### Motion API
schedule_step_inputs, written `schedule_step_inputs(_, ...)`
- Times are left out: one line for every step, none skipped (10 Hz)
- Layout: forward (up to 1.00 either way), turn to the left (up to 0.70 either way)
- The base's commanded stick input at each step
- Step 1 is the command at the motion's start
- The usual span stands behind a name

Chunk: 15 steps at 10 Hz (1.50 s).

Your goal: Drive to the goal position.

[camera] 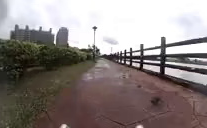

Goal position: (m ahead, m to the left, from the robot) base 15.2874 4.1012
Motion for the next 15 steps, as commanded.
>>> schedule_step_inputs(0.85, -0.32)
schedule_step_inputs(0.85, -0.32)
schedule_step_inputs(0.85, -0.32)
schedule_step_inputs(0.85, -0.28)
schedule_step_inputs(0.85, -0.13)
schedule_step_inputs(0.85, -0.02)
schedule_step_inputs(0.85, 0.01)
schedule_step_inputs(0.85, 0.01)
schedule_step_inputs(0.85, 0.01)
schedule_step_inputs(0.85, 0.01)
schedule_step_inputs(0.85, 0.01)
schedule_step_inputs(0.85, 0.01)
schedule_step_inputs(0.85, 0.01)
schedule_step_inputs(0.85, 0.01)
schedule_step_inputs(0.85, 0.01)
